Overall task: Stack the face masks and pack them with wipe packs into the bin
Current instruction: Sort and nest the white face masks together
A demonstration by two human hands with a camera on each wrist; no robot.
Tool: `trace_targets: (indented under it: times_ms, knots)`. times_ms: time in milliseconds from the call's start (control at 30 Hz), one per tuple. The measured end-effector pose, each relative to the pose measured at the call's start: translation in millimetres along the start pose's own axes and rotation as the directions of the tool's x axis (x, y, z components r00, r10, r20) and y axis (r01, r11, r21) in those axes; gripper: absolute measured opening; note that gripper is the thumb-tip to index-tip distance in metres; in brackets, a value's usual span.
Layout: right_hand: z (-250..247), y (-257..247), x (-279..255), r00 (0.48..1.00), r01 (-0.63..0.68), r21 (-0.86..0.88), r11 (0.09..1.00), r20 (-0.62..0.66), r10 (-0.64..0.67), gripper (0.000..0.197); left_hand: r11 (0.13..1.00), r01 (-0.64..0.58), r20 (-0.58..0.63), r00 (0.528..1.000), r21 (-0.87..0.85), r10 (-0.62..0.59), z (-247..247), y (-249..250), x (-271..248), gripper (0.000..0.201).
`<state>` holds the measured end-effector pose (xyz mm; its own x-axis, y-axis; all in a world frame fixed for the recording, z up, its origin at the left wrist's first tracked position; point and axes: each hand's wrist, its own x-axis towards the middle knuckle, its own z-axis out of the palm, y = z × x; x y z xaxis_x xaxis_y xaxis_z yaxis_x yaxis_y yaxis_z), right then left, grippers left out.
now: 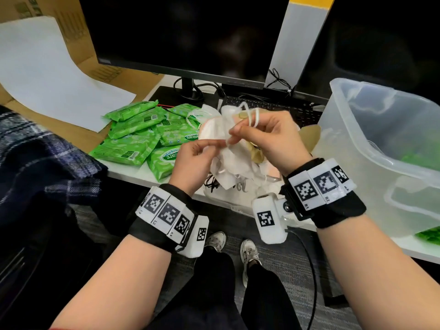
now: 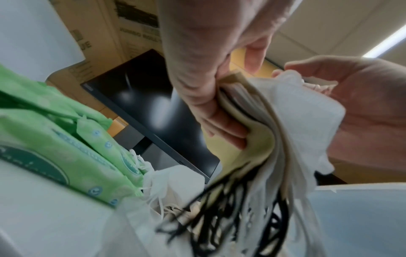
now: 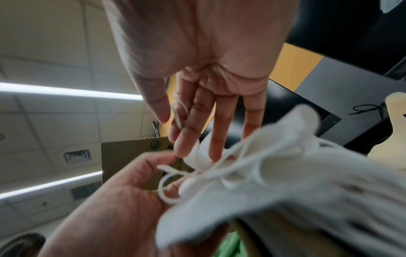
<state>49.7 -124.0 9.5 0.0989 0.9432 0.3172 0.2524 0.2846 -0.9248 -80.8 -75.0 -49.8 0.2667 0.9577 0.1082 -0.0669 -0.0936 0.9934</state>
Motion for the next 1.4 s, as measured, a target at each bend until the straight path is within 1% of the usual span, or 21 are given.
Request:
trace_targets:
  times_ms: [33, 100, 133, 233, 267, 333, 400, 500, 600, 633, 700, 733, 867, 967, 1033, 1067, 1133, 1167, 1200, 1300, 1400]
  knots:
    - [4.2, 1.3, -1.5, 0.999, -0.019, -0.010, 1.000, 0.036, 0.020, 0.012, 0.997, 0.028, 0.011, 1.000, -0.070, -0.028, -0.7, 2.2, -0.7, 0.018]
    - [9.4, 2.5, -3.3, 0.997, -0.032, -0.013, 0.999, 0.064, 0.032, 0.014, 0.986, 0.060, 0.025, 0.998, -0.158, -0.057, -3.3, 2.8, -0.8, 0.045]
    - [9.6, 2.7, -3.8, 0.997, -0.046, 0.014, 0.999, 0.067, 0.045, 0.021, 0.983, 0.052, 0.043, 0.998, -0.176, -0.045, -3.7, 2.1, -0.6, 0.046]
    - [3.9, 4.7, -3.2, 0.993, -0.107, 0.153, 0.982, 0.059, 0.099, 0.051, 0.985, 0.018, 0.065, 0.998, -0.169, -0.007, -3.5, 3.4, -4.0, 0.006]
    - [2.3, 6.1, -2.8, 0.993, -0.120, 0.188, 0.975, 0.034, 0.116, 0.054, 0.985, 0.015, 0.061, 0.998, -0.170, -0.005, -3.6, 3.1, -4.0, 0.011]
    - [-0.3, 12.5, -0.7, 0.984, -0.149, 0.173, 0.974, -0.070, 0.163, 0.050, 0.987, 0.008, 0.049, 0.999, -0.160, 0.000, -4.1, 0.5, -3.0, 0.022]
    - [-3.2, 21.1, 3.0, 0.968, -0.199, -0.001, 0.980, -0.157, 0.196, 0.044, 0.990, 0.005, 0.034, 0.999, -0.144, 0.000, -4.5, -0.2, -2.3, 0.025]
    - [-6.5, 31.8, 7.8, 0.953, -0.291, -0.189, 0.938, -0.137, 0.269, 0.032, 0.988, -0.014, 0.028, 0.999, -0.156, 0.018, -3.0, 0.3, -3.3, 0.028]
    - [-4.9, 33.7, 7.7, 0.958, -0.281, -0.208, 0.937, -0.113, 0.262, 0.046, 0.988, -0.028, 0.037, 0.999, -0.155, 0.034, -3.4, 0.9, -3.8, 0.030]
    - [-5.2, 34.4, 7.9, 0.963, -0.261, -0.196, 0.945, -0.118, 0.242, 0.041, 0.988, -0.034, 0.047, 0.998, -0.151, 0.041, -3.6, 1.1, -4.5, 0.032]
    - [-6.7, 31.8, 6.2, 0.967, -0.234, -0.133, 0.963, -0.133, 0.216, 0.017, 0.989, -0.038, 0.064, 0.997, -0.140, 0.047, -3.7, 1.9, -5.8, 0.032]
    - [-7.0, 28.8, 5.0, 0.968, -0.224, -0.114, 0.968, -0.143, 0.207, 0.017, 0.990, -0.036, 0.068, 0.997, -0.135, 0.046, -3.9, 1.8, -5.9, 0.031]
    - [-11.0, 26.9, 5.1, 0.953, -0.181, -0.162, 0.970, -0.271, 0.133, 0.028, 0.993, -0.024, 0.050, 0.998, -0.118, 0.030, -6.3, -0.8, -4.2, 0.028]
    - [-20.6, 29.3, 8.7, 0.906, -0.210, -0.183, 0.960, -0.405, 0.121, 0.034, 0.993, -0.044, 0.022, 0.999, -0.107, 0.047, -10.2, -1.8, -2.3, 0.037]
    - [-30.2, 28.0, 8.9, 0.882, -0.248, -0.289, 0.925, -0.463, 0.091, 0.030, 0.990, -0.083, -0.004, 0.997, -0.112, 0.083, -13.3, -1.5, -1.3, 0.045]
    - [-35.7, 27.3, 8.4, 0.886, -0.275, -0.367, 0.889, -0.456, 0.086, 0.030, 0.990, -0.100, -0.016, 0.995, -0.101, 0.099, -14.8, -1.6, -0.9, 0.050]
    - [-43.5, 25.7, 6.9, 0.903, -0.330, -0.474, 0.817, -0.412, 0.126, 0.053, 0.990, -0.117, -0.025, 0.993, -0.079, 0.115, -16.4, -1.4, -0.9, 0.055]
    - [-44.7, 23.7, 6.0, 0.913, -0.334, -0.485, 0.808, -0.379, 0.151, 0.065, 0.990, -0.119, -0.023, 0.993, -0.078, 0.117, -16.8, -1.2, -1.4, 0.056]
    - [-45.2, 22.3, 6.2, 0.920, -0.335, -0.486, 0.807, -0.352, 0.170, 0.068, 0.989, -0.120, -0.019, 0.993, -0.084, 0.118, -16.4, -0.6, -2.0, 0.056]
    - [-43.5, 15.8, 7.8, 0.915, -0.358, -0.509, 0.782, -0.359, 0.185, 0.051, 0.991, -0.115, -0.004, 0.993, -0.069, 0.115, -15.3, -1.5, -1.6, 0.051]
    - [-34.4, 9.7, 5.0, 0.903, -0.373, -0.521, 0.768, -0.394, 0.171, 0.045, 0.996, -0.084, 0.009, 0.996, -0.037, 0.084, -14.1, -4.2, -0.2, 0.037]
